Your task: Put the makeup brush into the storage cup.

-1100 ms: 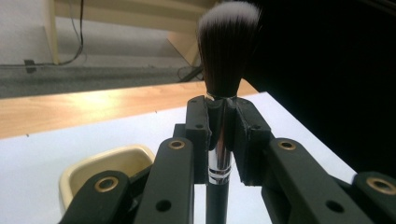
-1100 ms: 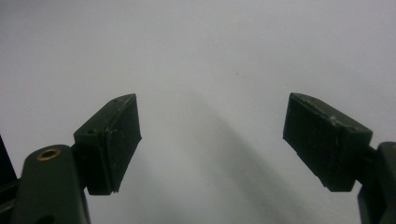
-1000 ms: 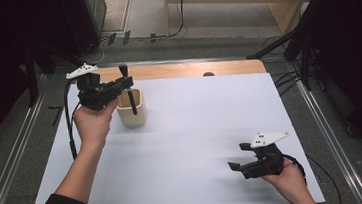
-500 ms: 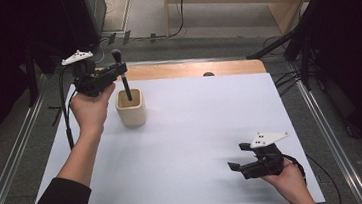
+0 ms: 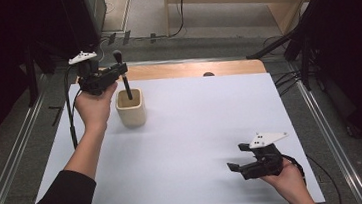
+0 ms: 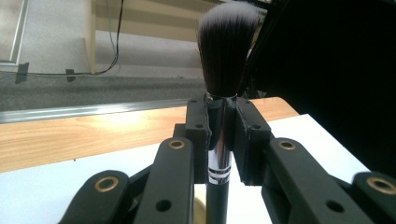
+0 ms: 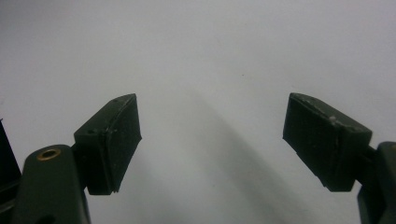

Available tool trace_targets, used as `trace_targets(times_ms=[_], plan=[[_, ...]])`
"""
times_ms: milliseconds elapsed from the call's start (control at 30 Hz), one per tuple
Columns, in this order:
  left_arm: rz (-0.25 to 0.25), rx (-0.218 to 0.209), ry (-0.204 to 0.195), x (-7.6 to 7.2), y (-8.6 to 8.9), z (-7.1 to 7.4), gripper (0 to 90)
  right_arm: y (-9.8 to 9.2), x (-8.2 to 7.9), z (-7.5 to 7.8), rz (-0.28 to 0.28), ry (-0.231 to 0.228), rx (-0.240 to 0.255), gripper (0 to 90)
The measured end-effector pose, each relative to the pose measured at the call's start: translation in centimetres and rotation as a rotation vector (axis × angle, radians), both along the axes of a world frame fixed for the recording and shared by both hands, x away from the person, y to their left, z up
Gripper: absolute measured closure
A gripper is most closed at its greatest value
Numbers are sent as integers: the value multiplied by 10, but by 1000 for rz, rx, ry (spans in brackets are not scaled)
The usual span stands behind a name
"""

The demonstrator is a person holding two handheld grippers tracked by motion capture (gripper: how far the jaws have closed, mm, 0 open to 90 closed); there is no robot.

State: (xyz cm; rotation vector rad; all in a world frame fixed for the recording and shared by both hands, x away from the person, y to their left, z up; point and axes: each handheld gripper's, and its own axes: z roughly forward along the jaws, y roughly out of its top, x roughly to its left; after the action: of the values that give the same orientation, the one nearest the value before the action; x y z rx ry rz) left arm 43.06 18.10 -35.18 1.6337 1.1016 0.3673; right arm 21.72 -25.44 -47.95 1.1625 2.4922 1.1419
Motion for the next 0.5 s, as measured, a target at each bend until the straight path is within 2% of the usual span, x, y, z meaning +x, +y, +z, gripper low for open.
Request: trace_targets(times_ms=[100,267,500], plan=[[19,11,-21,1,-1,-3,785,0,1,0,3,-4,4,200],[31,3,-16,5,-2,-8,785,1,1,0,2,3,5,200],[41,21,-13,8,-5,-15,784,-1,0,0,-3,-1,5,201]])
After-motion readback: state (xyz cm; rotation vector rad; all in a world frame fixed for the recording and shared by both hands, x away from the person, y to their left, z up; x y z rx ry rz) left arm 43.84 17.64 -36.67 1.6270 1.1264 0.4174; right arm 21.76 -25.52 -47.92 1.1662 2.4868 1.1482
